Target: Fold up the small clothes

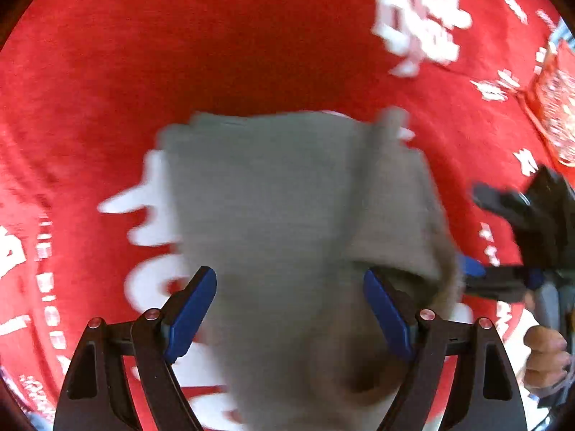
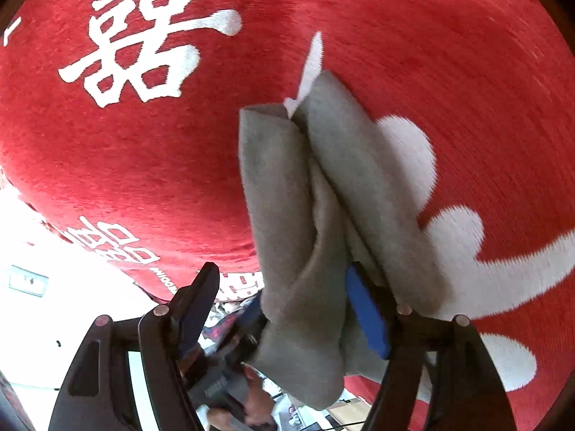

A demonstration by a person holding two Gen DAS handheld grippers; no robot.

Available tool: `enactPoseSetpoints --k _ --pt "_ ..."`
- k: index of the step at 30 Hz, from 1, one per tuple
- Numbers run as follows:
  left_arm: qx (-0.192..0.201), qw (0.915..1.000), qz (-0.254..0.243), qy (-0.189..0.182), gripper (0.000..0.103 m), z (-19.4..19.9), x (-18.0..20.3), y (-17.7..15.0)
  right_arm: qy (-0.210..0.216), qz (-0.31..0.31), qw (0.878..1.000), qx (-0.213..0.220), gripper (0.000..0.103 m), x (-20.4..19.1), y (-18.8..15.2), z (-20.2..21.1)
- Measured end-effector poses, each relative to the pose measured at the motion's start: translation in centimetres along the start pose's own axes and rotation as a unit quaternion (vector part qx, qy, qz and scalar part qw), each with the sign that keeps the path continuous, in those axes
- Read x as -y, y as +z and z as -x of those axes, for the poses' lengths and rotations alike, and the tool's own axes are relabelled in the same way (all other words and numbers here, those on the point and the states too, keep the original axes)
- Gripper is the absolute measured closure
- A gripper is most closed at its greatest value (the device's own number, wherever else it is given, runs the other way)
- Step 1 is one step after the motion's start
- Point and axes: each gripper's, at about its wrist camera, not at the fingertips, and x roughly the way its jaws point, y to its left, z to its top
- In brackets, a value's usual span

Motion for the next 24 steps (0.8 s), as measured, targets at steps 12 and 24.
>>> enactPoseSetpoints --k 12,24 --pt "0.031 0.9979 -0.026 -0.051 0.018 4.7 2.0 -1.8 -0.037 0.011 0.998 -0.047 0.025 0.2 2.4 0.7" --pt "0.005 0.9936 0.092 0.066 0.018 1.5 -8.3 -3.5 -0.229 0.188 0.953 -0.068 0.089 -7.1 -0.1 -2.1"
